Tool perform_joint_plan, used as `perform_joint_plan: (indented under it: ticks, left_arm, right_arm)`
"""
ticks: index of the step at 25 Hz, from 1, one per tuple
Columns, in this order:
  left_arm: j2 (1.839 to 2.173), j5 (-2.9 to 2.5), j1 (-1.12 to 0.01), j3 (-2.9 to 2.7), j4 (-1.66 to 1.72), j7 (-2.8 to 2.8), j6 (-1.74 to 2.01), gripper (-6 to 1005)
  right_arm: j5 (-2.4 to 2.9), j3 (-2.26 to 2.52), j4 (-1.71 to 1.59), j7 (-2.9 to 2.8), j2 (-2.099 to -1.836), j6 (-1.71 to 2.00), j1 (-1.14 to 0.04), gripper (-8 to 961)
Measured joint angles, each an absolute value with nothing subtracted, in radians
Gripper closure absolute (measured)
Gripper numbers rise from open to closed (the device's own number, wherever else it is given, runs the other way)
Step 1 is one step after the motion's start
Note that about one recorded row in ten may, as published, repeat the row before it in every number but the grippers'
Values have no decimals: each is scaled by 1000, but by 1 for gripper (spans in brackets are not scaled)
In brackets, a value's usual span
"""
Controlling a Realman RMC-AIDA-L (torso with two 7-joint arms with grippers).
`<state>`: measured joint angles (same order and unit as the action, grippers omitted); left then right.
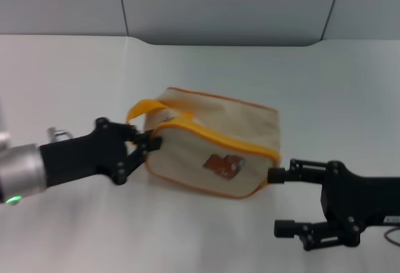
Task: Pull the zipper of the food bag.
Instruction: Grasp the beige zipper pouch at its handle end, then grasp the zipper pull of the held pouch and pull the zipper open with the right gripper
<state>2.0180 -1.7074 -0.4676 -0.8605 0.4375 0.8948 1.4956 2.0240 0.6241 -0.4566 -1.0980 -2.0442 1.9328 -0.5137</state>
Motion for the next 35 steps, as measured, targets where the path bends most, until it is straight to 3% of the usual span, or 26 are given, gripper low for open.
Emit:
perform_joint_plan:
  ticks: [6, 9, 12, 25, 35]
  left_arm:
    - [1964, -1688, -427, -839, 439, 894, 1614, 923]
    - [1927, -1692, -428, -833, 440, 893, 1686, 926]
    - [1918, -1695, -434, -837, 449, 893, 1707, 927]
    - [1921, -1726, -483, -846, 517, 892, 1741, 930]
    - [1919, -1735, -496, -837, 518, 892, 1741, 929]
  right_arm:
    - [1926, 624, -464, -1078, -2050, 1944, -553, 127]
    - [1847, 625, -463, -968, -2074, 1884, -576, 127]
    - [1804, 633, -443, -879, -2085, 1819, -596, 128]
    - [1670, 635, -137, -228, -2092, 1569, -799, 132]
    - [1676, 640, -73, -15, -2092, 1522, -825, 136]
